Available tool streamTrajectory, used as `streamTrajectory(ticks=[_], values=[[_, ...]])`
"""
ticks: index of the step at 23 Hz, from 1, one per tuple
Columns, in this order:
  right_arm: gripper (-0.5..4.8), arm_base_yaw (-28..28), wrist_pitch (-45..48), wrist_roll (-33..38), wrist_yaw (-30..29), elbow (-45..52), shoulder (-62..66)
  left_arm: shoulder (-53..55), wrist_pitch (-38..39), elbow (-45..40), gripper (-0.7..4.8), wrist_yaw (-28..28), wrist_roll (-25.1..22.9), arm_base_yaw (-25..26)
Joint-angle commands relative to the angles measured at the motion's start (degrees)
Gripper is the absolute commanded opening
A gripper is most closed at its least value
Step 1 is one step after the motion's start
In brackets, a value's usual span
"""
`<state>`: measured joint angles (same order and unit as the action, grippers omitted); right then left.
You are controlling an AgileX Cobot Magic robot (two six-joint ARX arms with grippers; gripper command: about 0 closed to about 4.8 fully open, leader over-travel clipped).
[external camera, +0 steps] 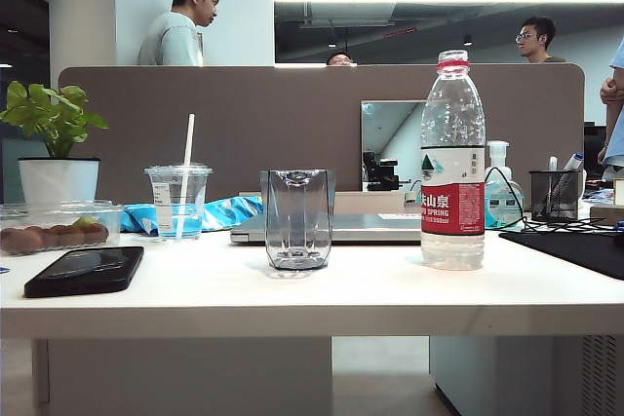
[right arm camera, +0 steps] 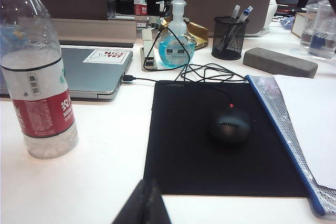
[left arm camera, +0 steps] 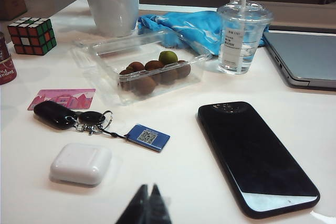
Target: Pick up the mineral water bottle on the table and pour water into the mug until it's half full.
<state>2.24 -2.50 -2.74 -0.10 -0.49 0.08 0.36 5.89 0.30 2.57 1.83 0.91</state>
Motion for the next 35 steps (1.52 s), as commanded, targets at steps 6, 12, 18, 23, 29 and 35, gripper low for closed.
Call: streamTrajectory(ticks=[6, 12, 18, 23, 29, 35], values=[[-0.01, -0.1, 0.1, 0.2, -7.1, 0.4, 0.0, 0.0, 2.3, 0.2, -0.05, -4.1, 0.3, 0.0], [-0.01, -0.1, 3.9, 6.7, -7.1, -0.2, -0.1, 0.0, -2.5, 0.7, -0.05, -5.7, 9.9, 0.0], [-0.02, 0.0, 1.9, 14.7, -2.0, -15.5, 0.1, 0.1, -1.6, 10.9, -0.05, -9.8, 11.8, 0.0], [0.0, -0.1, -8.9, 3.7, -13.3, -29.2, 8.4, 9.8, 3.5, 22.3, -0.05, -33.6, 4.5, 0.0], [1.92, -0.1, -11.9, 3.7, -18.3, -41.6, 30.1, 30.9, 3.4, 26.9, -0.03, -42.5, 2.6, -2.5], [1.92, -0.5, 7.1, 4.5, -18.9, -36.5, 44.9, 32.7, 3.4, 26.8, -0.02, -38.7, -1.9, -10.8]])
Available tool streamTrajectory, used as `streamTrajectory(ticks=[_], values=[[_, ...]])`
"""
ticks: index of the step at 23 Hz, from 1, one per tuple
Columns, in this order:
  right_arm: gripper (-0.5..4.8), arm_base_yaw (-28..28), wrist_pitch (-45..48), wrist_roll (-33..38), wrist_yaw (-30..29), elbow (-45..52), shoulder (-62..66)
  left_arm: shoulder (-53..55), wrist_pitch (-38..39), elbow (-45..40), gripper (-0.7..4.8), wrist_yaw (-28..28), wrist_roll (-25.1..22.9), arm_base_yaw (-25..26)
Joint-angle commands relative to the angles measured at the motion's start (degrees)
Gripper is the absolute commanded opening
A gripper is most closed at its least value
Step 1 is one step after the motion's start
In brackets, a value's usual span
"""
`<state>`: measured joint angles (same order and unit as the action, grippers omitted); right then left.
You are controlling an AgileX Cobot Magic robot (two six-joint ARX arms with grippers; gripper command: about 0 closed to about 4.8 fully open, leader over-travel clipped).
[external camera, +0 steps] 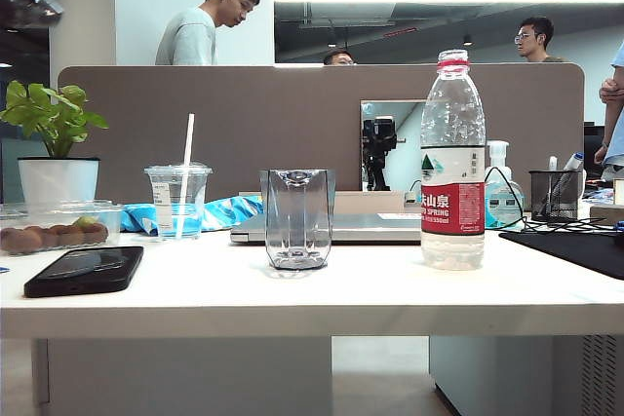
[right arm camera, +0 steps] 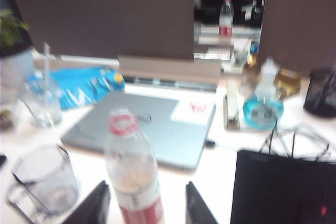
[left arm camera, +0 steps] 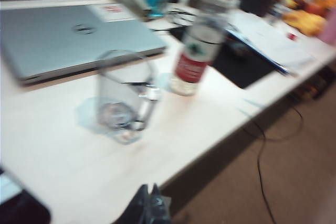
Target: Pick up the mineral water bottle on the table and pour water into the mug until it's half full.
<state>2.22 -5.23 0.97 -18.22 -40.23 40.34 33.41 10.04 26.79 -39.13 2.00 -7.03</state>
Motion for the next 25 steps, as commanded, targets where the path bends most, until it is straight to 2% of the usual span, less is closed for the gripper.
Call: streamTrajectory(ticks=[1, 5, 8, 16, 18, 20, 21, 22, 25], values=[[1.92, -1.2, 14.1, 0.9, -1.2, 4.9, 6.3, -0.3, -0.6, 0.3, -0.02, 3.4, -2.0, -3.4], [1.9, -6.6, 34.4, 1.0, 2.6, 13.6, 16.3, -0.3, 3.0, 0.3, -0.02, 3.6, -2.3, -5.2], [1.9, -11.9, 48.2, 1.0, 10.9, 17.6, 26.4, -0.3, 6.7, 0.3, -0.02, 4.4, -3.7, -5.2], [1.98, -14.3, 69.4, 1.0, 12.1, 18.0, 48.1, -0.3, 8.0, 0.3, -0.01, 5.2, -5.2, -5.2], [2.3, -14.5, 76.2, 1.0, 12.1, 17.9, 53.4, -0.3, 8.2, 0.3, 0.0, 7.0, -5.2, -5.2], [3.27, -14.5, 81.5, 1.0, 11.9, 17.9, 57.6, -0.3, 8.6, 0.3, 0.0, 7.1, -5.2, -5.2], [4.21, -14.5, 83.4, 1.0, 11.7, 17.8, 60.1, -0.3, 8.7, 0.3, 0.0, 7.0, -5.2, -5.2], [4.46, -14.5, 84.0, 1.0, 11.7, 17.8, 61.2, -0.3, 8.8, 0.3, 0.01, 7.0, -5.2, -5.2], [4.46, -14.5, 84.8, 1.0, 10.5, 16.7, 64.4, -0.3, 9.2, 0.3, 0.04, 7.0, -5.2, -5.2]])
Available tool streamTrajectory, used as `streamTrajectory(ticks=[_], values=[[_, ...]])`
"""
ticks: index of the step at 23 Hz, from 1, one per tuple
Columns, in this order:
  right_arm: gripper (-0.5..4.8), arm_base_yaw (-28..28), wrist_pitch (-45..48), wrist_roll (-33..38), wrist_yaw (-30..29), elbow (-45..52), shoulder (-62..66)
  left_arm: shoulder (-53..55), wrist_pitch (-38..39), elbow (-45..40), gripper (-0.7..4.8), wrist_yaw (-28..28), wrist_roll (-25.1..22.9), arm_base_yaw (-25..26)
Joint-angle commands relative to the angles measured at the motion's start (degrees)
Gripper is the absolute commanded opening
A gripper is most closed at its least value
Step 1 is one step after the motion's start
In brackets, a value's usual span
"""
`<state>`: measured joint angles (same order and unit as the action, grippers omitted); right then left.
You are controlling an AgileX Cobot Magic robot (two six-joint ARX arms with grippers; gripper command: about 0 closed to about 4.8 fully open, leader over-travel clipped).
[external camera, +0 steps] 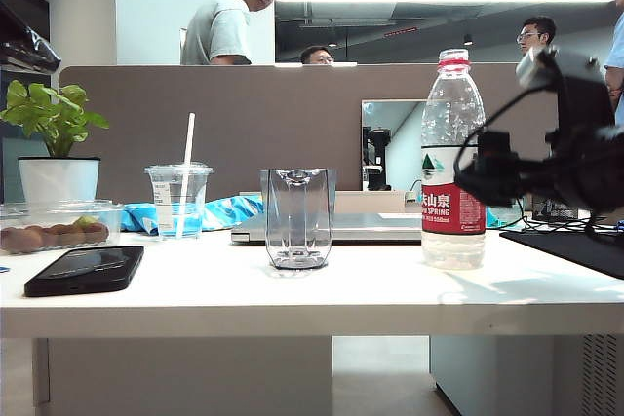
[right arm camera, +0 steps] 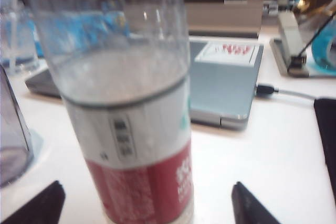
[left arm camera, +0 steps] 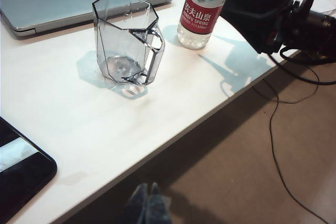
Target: Pick up the mineral water bottle on the table and pour water into the mug until it's half full.
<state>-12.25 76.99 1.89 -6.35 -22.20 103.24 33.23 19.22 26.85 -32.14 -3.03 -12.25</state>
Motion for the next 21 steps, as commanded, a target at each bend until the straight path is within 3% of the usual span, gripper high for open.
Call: streamTrajectory(ticks=[1, 9, 11, 13, 15, 17, 21], values=[[4.46, 0.0, 2.6, 0.0, -1.5, -1.8, 2.1, -0.1, 0.0, 0.3, 0.04, 0.0, -0.2, 0.0], [4.45, -0.6, 2.4, 1.2, -3.0, -12.3, 9.6, -0.1, 0.1, 0.3, 0.04, 0.0, -1.5, 0.0], [3.93, -0.6, 1.3, 1.3, -3.1, -14.3, 10.6, -0.1, 0.2, 0.3, 0.04, 0.2, -1.5, 0.0], [2.79, -0.6, 0.0, 1.3, -4.9, -15.4, 10.6, -0.1, 0.2, 0.3, 0.04, 0.5, -1.5, 0.0], [2.05, -0.6, -1.9, 1.3, -6.3, -16.7, 10.6, -0.1, 0.2, 0.3, 0.04, 1.6, -1.5, 0.0], [2.06, -0.6, -2.1, 0.6, -8.1, -17.4, 10.5, -0.1, 0.2, 0.3, 0.04, 1.7, -1.5, 0.0], [2.06, -0.7, -6.0, -11.5, -9.0, -17.4, 6.5, -0.1, 0.1, 0.3, 0.04, 1.7, -1.5, 0.0]])
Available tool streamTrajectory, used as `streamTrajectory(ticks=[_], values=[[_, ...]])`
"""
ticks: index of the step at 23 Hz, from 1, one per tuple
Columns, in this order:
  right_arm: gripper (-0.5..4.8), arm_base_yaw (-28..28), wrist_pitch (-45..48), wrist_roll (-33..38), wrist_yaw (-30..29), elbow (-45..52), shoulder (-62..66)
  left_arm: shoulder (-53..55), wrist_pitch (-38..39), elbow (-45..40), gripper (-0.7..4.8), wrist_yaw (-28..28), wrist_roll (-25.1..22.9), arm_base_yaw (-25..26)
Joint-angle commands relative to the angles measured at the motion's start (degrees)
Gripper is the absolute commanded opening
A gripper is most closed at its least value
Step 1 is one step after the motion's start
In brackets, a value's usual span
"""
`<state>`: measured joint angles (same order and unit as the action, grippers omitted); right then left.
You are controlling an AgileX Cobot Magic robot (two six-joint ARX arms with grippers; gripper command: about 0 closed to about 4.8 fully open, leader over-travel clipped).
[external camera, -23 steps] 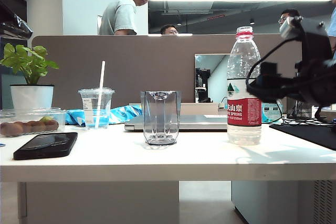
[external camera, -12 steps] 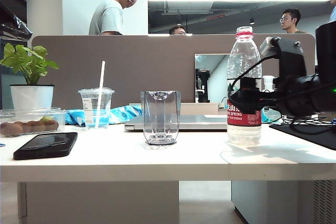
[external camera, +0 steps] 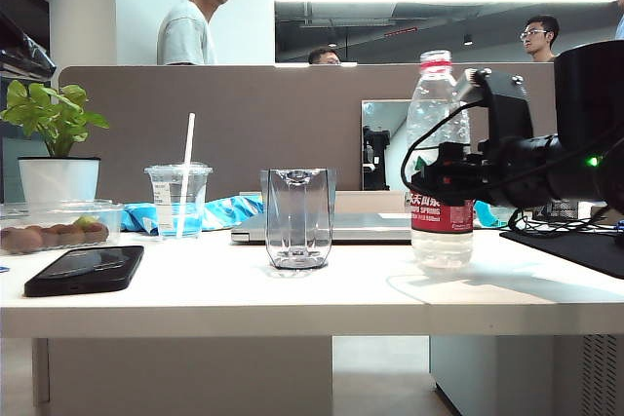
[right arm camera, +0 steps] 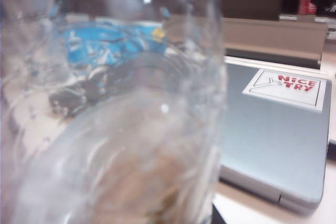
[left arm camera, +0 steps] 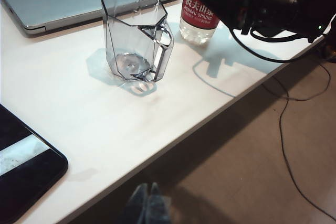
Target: Pick up the mineral water bottle on the table and pour water into the mug until it's half full.
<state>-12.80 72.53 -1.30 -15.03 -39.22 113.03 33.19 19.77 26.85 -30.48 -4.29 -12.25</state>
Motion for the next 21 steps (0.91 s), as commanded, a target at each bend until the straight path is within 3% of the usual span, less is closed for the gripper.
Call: streamTrajectory(ticks=[1, 4, 9, 11, 16, 21], values=[[2.07, -0.1, -4.0, -10.3, -0.1, -0.5, -4.7, -0.1, -0.5, 0.3, 0.04, 0.0, -0.2, 0.0], [2.12, -0.1, -22.4, -20.5, 3.3, -3.3, -13.4, -0.1, -1.1, 0.3, 0.04, 0.1, -0.2, 0.0], [2.39, -0.7, -37.4, -34.9, 5.2, -9.9, -18.7, -0.1, -2.1, 0.3, 0.04, 0.1, -0.2, 0.0], [2.43, -2.8, -45.0, -43.3, 10.2, -13.5, -19.0, -0.1, -2.5, 0.3, 0.04, 0.1, -0.2, 0.0], [2.43, -7.2, -48.8, -58.2, 15.6, -15.4, -18.8, -0.1, -2.6, 0.3, 0.04, 0.1, -0.2, 0.1], [2.43, -7.7, -50.0, -65.1, 18.4, -15.4, -18.6, -0.1, -2.6, 0.3, 0.04, 0.1, -0.2, 0.1]])
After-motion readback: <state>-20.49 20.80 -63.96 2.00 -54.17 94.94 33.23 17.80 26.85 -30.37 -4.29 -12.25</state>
